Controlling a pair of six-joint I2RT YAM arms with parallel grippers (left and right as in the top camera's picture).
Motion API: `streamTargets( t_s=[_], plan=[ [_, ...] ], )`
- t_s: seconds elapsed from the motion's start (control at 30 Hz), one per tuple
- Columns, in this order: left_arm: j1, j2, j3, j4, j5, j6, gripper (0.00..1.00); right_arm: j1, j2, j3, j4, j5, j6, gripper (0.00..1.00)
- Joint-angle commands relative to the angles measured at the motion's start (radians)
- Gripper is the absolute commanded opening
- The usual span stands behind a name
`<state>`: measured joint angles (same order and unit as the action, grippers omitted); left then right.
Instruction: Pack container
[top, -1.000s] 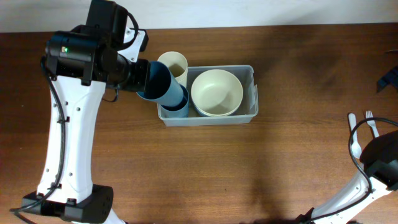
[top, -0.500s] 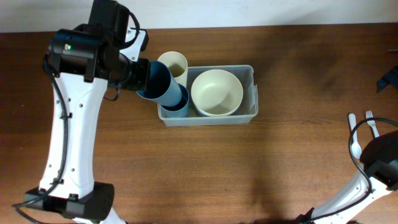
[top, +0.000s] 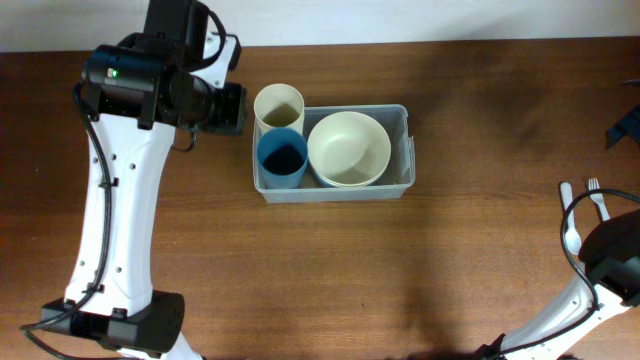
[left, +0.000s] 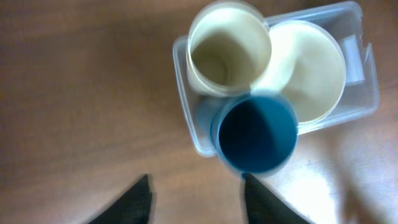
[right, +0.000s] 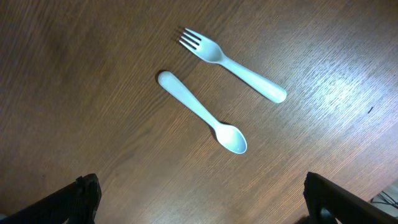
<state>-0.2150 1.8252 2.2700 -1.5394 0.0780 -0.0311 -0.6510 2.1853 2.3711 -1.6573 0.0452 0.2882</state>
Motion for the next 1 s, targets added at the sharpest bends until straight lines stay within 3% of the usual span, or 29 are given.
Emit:
streamTargets(
  t_s=[0.0,0.13,0.2,0.37,0.5,0.7,0.9,0.97],
  plan=[
    [0.006,-0.003,0.028,0.044,-0.042,0.002,0.70,0.005,-0.013,-0.005,0.000,0.012,0.008,0.99],
    [0.033,-0.013,0.077,0.038,-0.240,-0.032,0.86,0.005,-0.013,-0.005,0.001,0.012,0.008,0.99],
    [0.058,-0.023,0.090,0.042,-0.378,-0.075,1.00,0.005,-0.013,-0.005,0.000,0.012,0.008,0.99],
    [0.164,-0.039,0.090,0.092,-0.560,-0.092,1.00,0.005,-0.013,-0.005,0.000,0.012,0.008,0.99],
    [0.290,-0.033,0.090,0.116,-0.556,-0.143,1.00,0.005,-0.013,-0.005,0.001,0.012,0.008,0.99],
    [0.482,0.016,0.089,0.118,-0.354,-0.208,1.00,0.005,-0.013,-0.005,0.001,0.012,0.008,0.99],
    [0.536,0.048,0.089,0.117,-0.335,-0.208,1.00,0.005,-0.013,-0.005,0.002,0.013,0.007,0.99],
    [0.539,0.054,0.089,0.117,-0.335,-0.208,1.00,0.005,-0.013,-0.005,0.072,0.015,0.008,0.99]
  ],
)
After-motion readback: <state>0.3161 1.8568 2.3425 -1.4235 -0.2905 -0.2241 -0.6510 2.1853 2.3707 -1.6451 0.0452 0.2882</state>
